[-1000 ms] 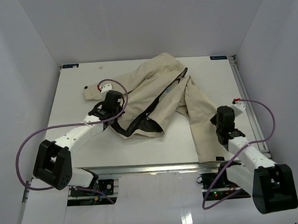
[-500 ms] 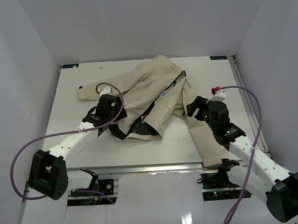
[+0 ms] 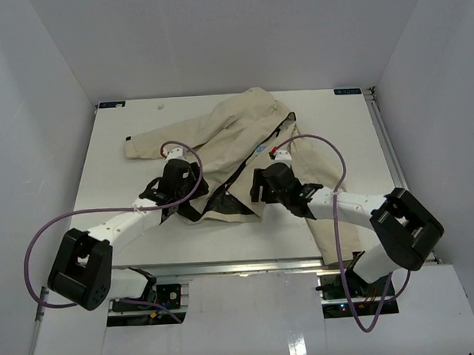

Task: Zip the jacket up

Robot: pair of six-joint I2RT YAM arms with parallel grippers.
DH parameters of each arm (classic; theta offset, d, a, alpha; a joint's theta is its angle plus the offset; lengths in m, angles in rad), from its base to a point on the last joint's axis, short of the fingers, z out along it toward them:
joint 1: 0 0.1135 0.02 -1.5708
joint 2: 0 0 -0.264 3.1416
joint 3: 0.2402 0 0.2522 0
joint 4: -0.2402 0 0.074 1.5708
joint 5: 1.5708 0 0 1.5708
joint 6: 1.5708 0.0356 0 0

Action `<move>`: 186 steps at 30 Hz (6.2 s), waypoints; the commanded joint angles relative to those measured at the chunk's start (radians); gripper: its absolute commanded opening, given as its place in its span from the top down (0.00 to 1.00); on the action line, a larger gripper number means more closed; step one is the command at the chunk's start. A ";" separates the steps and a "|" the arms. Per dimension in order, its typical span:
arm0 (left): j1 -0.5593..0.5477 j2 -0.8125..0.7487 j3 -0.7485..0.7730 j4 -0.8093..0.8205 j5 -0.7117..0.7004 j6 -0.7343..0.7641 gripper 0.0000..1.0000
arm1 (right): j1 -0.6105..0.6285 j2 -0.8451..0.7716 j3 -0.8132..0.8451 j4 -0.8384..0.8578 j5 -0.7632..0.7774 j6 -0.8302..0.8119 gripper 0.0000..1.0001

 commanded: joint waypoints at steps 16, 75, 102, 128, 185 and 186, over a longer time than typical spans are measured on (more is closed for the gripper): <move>-0.129 0.091 0.130 0.195 0.522 0.229 0.34 | -0.047 -0.298 -0.344 0.137 0.139 -0.117 0.70; -0.115 0.700 0.498 0.364 1.068 0.303 0.52 | -0.064 -0.422 -0.434 0.210 0.082 -0.204 0.60; -0.200 0.735 0.556 0.259 0.997 0.337 0.75 | -0.064 -0.477 -0.404 0.155 0.079 -0.206 0.50; -0.209 0.464 0.367 0.591 1.036 0.025 1.00 | -0.042 -0.644 -0.525 0.459 -0.207 -0.265 0.51; -0.220 0.425 0.328 0.578 1.156 0.095 0.95 | -0.040 -0.705 -0.517 0.379 -0.092 -0.349 0.92; -0.220 0.426 0.332 0.562 1.157 0.112 0.89 | -0.041 -0.711 -0.517 0.377 -0.099 -0.350 0.92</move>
